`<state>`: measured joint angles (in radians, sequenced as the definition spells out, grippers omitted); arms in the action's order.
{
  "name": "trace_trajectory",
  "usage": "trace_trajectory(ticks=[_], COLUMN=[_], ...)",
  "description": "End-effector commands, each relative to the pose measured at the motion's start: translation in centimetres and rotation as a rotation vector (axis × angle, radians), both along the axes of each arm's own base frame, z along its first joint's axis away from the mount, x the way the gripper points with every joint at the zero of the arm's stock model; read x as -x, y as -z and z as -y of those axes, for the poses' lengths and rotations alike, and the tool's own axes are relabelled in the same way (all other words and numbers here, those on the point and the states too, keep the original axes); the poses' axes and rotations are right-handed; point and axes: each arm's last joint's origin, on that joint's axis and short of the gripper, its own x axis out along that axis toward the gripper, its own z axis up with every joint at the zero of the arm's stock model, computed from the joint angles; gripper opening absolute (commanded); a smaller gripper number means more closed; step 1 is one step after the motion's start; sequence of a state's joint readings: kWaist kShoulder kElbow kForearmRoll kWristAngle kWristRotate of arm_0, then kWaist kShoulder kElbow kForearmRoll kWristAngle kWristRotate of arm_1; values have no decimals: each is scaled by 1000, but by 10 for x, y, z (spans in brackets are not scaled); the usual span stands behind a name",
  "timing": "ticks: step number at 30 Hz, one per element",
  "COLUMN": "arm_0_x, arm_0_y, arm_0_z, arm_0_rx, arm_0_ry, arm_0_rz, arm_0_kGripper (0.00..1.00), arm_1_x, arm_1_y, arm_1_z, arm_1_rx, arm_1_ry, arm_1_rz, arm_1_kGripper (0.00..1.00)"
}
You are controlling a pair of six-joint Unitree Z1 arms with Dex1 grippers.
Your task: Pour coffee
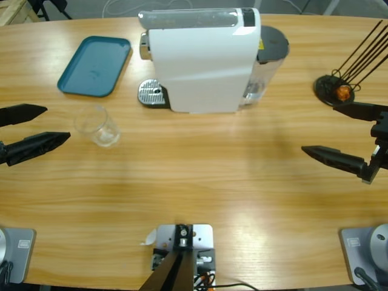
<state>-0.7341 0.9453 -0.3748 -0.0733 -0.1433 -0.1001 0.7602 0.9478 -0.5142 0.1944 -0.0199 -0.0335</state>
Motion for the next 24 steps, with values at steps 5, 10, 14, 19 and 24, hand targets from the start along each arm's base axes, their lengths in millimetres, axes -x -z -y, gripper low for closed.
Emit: trace_trajectory(ticks=[5,10,14,19,24], arm_0_x=[-9,-45,-97,-132,-156], arm_0_y=[-20,-82,-78,-66,-56], arm_0_z=[8,26,36,48,53], arm_0_rx=[60,182,394,514,597], arm_0_ry=[-30,-66,18,0,-35], arm_0_rz=[0,-170,-392,-514,-604], arm_0_kGripper=[936,945,970,987,982], arm_1_x=[2,0,-2,-2,-3], arm_1_y=[8,9,9,10,9], arm_1_z=[-1,-2,-4,-4,-5], arm_1_rx=[26,30,35,36,37], arm_1_ry=[-18,-19,-19,-18,-16], arm_1_rz=[-31,-35,-41,-44,-44], arm_1_kGripper=[1000,1000,1000,1000,1000])
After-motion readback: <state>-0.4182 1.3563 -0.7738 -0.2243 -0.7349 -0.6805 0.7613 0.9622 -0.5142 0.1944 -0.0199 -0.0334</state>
